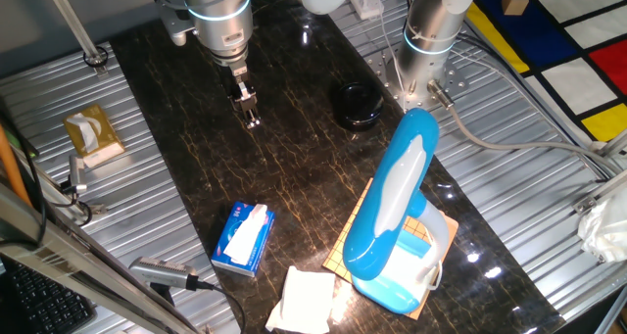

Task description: Turn off the desk lamp by pressing the button

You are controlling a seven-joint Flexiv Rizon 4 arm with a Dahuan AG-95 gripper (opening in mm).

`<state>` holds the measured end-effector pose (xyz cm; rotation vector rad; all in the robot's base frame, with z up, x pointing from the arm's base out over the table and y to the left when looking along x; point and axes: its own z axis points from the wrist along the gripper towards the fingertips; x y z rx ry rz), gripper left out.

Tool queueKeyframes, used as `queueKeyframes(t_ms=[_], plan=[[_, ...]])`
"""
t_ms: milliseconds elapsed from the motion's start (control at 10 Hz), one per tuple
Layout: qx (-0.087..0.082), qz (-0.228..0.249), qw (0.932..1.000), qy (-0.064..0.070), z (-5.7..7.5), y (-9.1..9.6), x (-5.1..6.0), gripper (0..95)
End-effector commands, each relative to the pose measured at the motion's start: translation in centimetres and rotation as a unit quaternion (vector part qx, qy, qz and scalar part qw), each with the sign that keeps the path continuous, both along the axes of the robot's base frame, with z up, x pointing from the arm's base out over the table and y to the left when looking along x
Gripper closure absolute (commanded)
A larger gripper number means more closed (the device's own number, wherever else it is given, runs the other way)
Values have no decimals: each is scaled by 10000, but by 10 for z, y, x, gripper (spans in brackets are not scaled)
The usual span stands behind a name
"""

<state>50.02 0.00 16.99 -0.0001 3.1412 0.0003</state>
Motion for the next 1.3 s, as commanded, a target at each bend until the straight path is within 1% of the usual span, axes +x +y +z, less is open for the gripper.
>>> queueKeyframes(t_ms=[100, 300, 1300], plan=[[-33, 1243, 9922, -122, 0, 0, 0, 950], [-77, 1259, 9920, -116, 0, 0, 0, 950], [-73, 1259, 9920, -105, 0, 0, 0, 950]])
